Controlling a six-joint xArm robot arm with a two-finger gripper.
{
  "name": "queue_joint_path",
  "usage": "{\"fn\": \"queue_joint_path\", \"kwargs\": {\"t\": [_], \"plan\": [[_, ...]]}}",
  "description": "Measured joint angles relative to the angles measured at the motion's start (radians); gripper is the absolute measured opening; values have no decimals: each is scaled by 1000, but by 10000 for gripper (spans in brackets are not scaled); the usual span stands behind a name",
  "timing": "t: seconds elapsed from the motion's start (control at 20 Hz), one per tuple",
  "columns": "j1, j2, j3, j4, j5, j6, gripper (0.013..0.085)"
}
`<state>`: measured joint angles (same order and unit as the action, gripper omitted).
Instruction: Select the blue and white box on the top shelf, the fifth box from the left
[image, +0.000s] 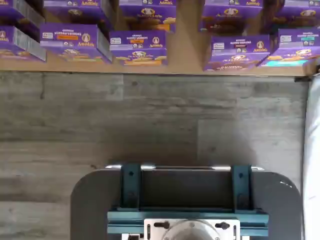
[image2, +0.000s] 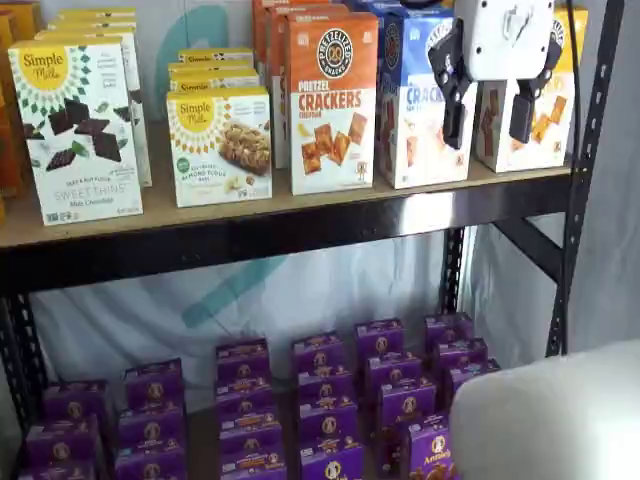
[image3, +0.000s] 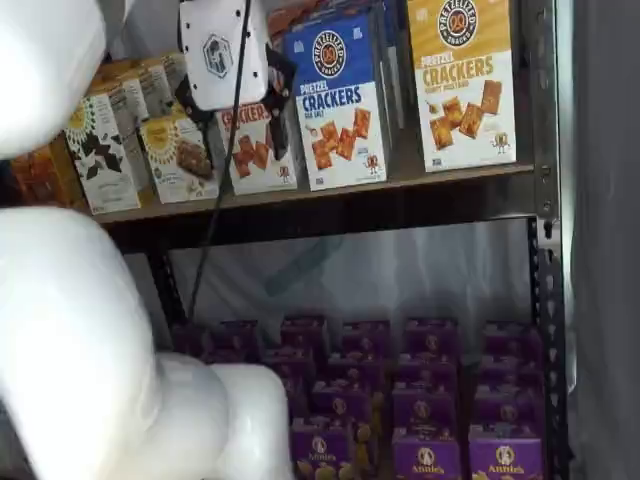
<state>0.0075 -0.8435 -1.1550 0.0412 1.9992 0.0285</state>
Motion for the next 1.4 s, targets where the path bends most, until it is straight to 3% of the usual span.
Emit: {"fn": "queue_joint_path", "kwargs": {"t": [0.1, 0.3, 0.6, 0.85, 1.15, 1.4], "plan": [[-48, 28, -23, 53, 48, -20, 850], [-58, 34, -27, 67, 57, -26, 850], [-35, 30, -15, 28, 9, -23, 850], [-8, 25, 4, -34, -89, -21, 850], [-47, 91, -38, -40, -215, -58, 850], [-83, 179, -112, -40, -271, -93, 850]]}}
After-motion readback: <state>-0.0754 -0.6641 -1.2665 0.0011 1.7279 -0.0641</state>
